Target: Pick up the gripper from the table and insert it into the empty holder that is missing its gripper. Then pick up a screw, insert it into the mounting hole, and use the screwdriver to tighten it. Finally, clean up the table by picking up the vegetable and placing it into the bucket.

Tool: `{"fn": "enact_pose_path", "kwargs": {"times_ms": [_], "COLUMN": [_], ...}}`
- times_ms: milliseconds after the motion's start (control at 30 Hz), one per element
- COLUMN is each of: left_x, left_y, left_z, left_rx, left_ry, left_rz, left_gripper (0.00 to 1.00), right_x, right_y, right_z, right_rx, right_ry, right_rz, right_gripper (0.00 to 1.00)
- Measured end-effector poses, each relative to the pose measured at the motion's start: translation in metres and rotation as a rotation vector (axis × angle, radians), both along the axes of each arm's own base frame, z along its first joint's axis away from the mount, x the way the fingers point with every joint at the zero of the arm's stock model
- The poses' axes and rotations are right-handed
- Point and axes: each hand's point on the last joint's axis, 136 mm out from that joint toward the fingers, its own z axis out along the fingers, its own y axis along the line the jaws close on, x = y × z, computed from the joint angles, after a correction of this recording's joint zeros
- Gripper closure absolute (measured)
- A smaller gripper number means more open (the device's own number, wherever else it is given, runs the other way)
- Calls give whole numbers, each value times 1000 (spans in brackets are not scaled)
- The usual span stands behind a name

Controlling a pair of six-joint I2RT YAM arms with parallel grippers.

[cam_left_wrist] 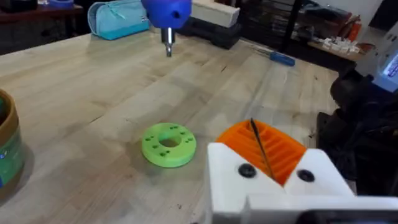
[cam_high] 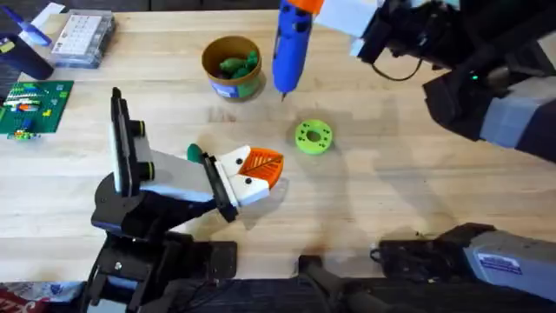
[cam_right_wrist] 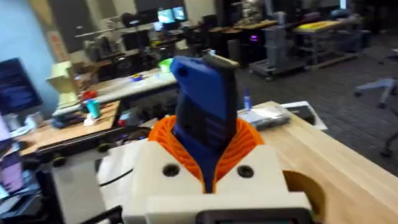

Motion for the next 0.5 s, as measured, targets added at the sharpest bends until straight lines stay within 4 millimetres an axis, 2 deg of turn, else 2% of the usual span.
{"fn": "enact_pose_path", "kwargs": {"times_ms": [267,500], "left_x": [0,0], "left_y": [0,0], "left_z": [0,0], "left_rx": [0,0], "left_ry": [0,0], "left_rz": [0,1], "left_gripper": [984,984], "right_x": [55,78], "right_y": [-54,-88], "right_z": [-30,-72], "right_rx": [-42,-148], "right_ry": [164,276], "right_rz": [-215,-336], "right_gripper": [964,963]}}
